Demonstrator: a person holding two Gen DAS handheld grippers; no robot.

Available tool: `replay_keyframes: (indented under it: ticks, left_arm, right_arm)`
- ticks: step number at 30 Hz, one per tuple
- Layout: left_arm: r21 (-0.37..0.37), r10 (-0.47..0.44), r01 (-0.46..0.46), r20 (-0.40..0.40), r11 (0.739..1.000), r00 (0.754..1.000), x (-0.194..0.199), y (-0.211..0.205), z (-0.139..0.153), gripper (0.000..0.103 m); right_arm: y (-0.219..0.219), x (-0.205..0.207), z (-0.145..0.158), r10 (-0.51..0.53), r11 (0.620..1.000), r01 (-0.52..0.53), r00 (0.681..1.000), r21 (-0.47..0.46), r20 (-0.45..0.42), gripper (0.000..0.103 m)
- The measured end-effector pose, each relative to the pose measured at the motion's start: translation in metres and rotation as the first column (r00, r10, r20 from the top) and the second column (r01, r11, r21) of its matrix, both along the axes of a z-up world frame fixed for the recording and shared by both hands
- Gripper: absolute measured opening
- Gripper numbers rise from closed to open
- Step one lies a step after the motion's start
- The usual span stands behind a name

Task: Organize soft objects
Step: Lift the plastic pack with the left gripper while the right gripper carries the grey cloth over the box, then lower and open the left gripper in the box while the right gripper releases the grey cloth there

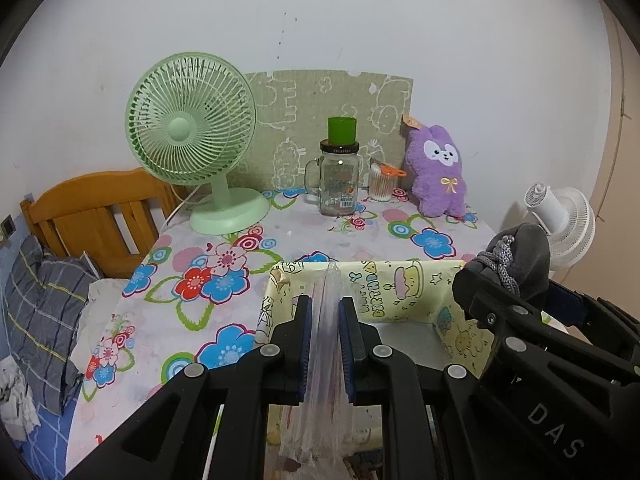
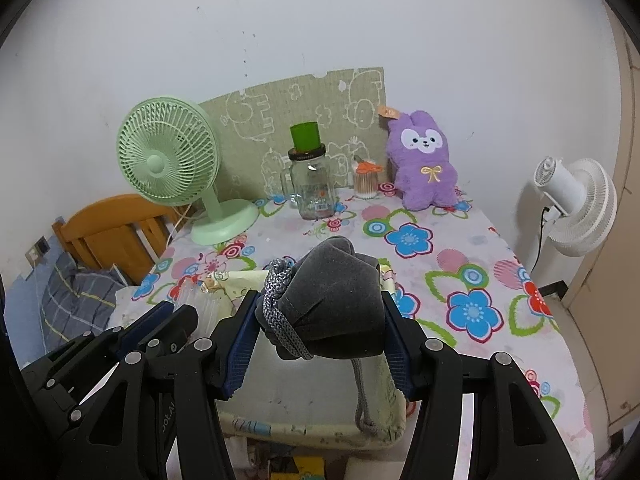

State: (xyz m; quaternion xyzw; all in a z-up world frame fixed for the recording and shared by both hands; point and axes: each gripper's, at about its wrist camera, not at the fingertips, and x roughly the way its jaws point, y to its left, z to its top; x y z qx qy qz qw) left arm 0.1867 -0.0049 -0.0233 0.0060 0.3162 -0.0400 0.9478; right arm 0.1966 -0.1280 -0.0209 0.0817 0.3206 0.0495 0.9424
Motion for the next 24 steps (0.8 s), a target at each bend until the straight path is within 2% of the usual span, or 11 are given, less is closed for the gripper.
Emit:
replay_keyframes:
  ticks: [6,10,14,19,21,24]
  left_arm:
    - [-0.005,0.009,-0.009,-0.031,1.000,0.999,0.016,0.003,-0.011,0.012]
    - [-0.009,0.020,-0.020,-0.051,1.000,0.999,0.025,0.005,-0.018,0.019]
    - [-0.004,0.034,-0.034,-0.074,0.999,0.997,0.032,0.008,-0.025,0.031]
    - [-0.005,0.045,-0.046,-0.098,0.999,0.994,0.040,0.012,-0.032,0.039]
    - [-0.012,0.035,-0.037,-0.108,0.999,0.994,0.042,0.012,-0.035,0.041]
    - [-0.007,0.015,-0.016,-0.115,1.000,0.993,0.043,0.008,-0.037,0.050]
  right_arm:
    - [0.005,0.016,-0.010,0.012,1.000,-0.012,1.000,0.006,-0.021,0.060]
    - [0.007,0.024,-0.016,0.020,1.000,-0.020,0.999,0.007,-0.033,0.060]
    - [0.012,0.031,-0.022,0.030,1.000,-0.030,0.998,0.008,-0.046,0.060]
    - [0.015,0.039,-0.029,0.042,0.999,-0.041,0.997,0.014,-0.060,0.061]
    - [0.016,0.041,-0.031,0.047,0.999,-0.046,0.997,0.019,-0.065,0.061]
    - [0.018,0.045,-0.034,0.056,0.998,-0.055,0.996,0.020,-0.072,0.061]
